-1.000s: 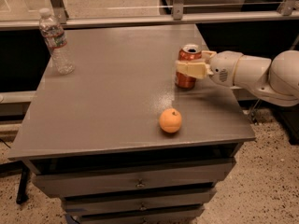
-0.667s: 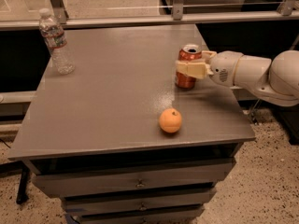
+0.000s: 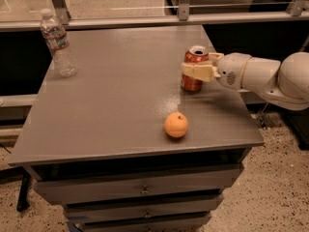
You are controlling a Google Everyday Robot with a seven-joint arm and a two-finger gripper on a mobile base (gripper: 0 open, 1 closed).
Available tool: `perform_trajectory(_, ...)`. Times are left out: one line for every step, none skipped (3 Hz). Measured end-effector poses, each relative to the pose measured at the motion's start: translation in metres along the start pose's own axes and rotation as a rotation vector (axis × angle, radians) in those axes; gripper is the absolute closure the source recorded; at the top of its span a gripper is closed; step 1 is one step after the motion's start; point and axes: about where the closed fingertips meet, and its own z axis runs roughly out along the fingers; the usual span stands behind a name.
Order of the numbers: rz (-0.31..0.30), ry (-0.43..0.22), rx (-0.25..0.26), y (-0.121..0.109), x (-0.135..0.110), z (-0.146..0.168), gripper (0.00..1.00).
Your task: Move coke can near orange
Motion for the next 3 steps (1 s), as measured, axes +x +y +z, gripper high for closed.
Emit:
perform_trajectory(0.0,0.0,0.0,0.0001,0.0,0.0001,1.0)
perform_trajectory(0.0,0.0,0.0,0.0001,-0.0007,0.0,1.0)
perform_trajectory(0.0,0.0,0.0,0.0001,-0.0008,0.0,1.0)
